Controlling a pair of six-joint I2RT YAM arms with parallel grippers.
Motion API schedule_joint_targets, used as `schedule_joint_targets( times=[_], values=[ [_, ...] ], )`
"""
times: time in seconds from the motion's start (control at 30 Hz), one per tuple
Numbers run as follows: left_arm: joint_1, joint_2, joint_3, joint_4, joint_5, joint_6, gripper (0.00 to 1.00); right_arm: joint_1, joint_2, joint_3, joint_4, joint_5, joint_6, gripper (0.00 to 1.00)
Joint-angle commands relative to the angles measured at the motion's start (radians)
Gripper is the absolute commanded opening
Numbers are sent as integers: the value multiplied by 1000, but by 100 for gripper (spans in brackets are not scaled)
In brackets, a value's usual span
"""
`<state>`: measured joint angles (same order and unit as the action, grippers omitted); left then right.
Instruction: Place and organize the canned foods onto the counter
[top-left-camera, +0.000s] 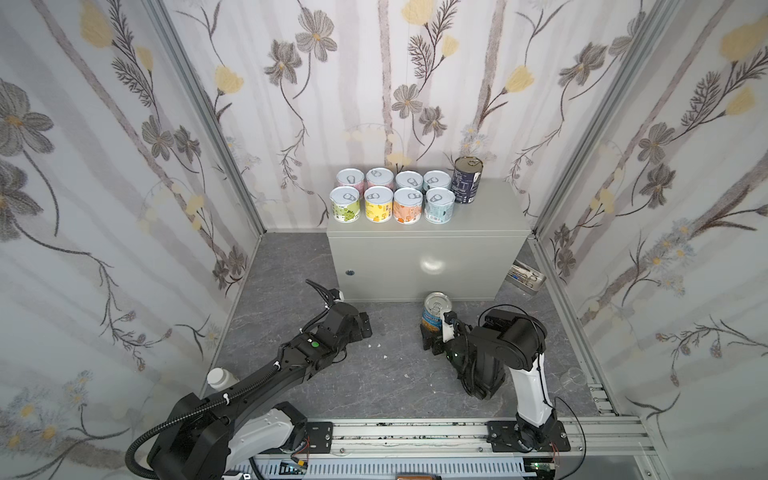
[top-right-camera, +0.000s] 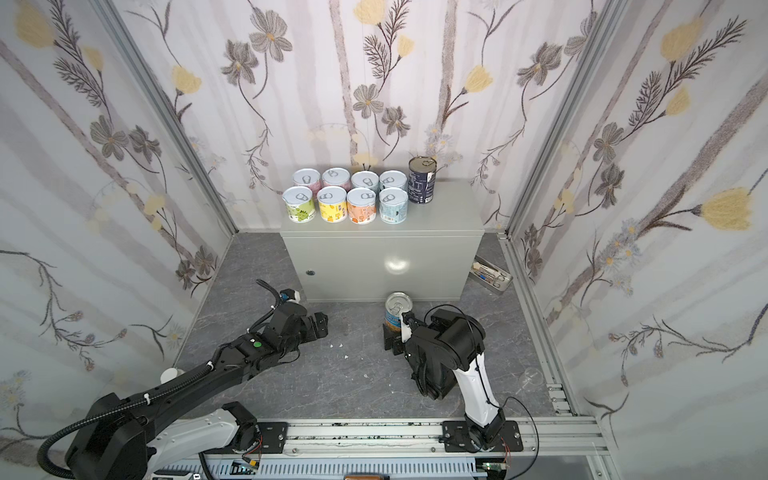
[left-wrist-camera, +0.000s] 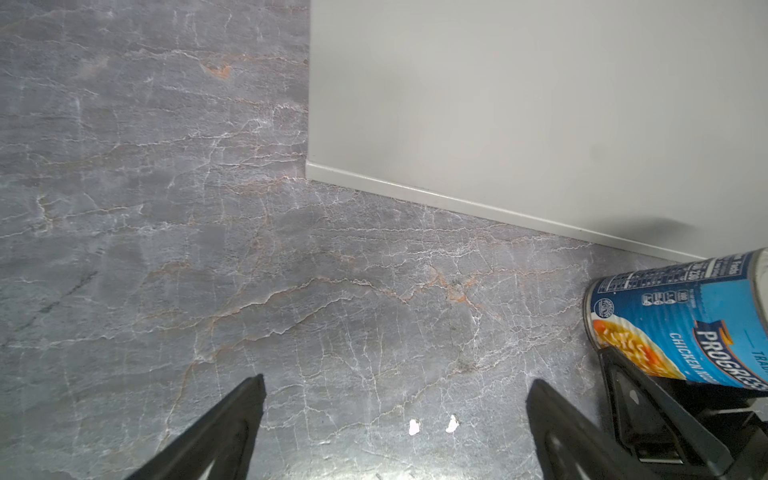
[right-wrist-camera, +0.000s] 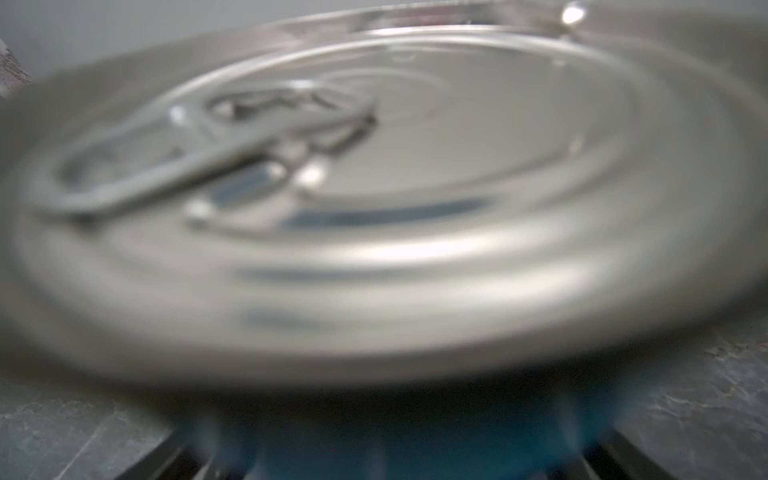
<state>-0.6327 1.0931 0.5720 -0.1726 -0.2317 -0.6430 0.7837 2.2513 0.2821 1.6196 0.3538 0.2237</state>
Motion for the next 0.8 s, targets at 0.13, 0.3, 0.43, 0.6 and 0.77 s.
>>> schedule_joint_targets(
  times=[0.13, 0.3, 0.43, 0.6, 0.77],
  values=[
    [2, -4, 1, -2, -7, -1, 100, 0, 5, 0, 224, -73, 68, 85],
    [2, -13, -1, -4, -8, -4, 100, 0, -4, -1, 224, -82, 63, 77],
    [2, -20, -2, -5, -7, -5, 100, 0, -12, -7, 224, -84, 60, 70],
    [2, -29, -8, -8, -9, -6, 100, 0, -27, -22, 224, -84, 62, 67],
    [1, -36, -10, -10, -8, -11, 100, 2, -69, -49, 224, -79, 57, 65]
  ],
)
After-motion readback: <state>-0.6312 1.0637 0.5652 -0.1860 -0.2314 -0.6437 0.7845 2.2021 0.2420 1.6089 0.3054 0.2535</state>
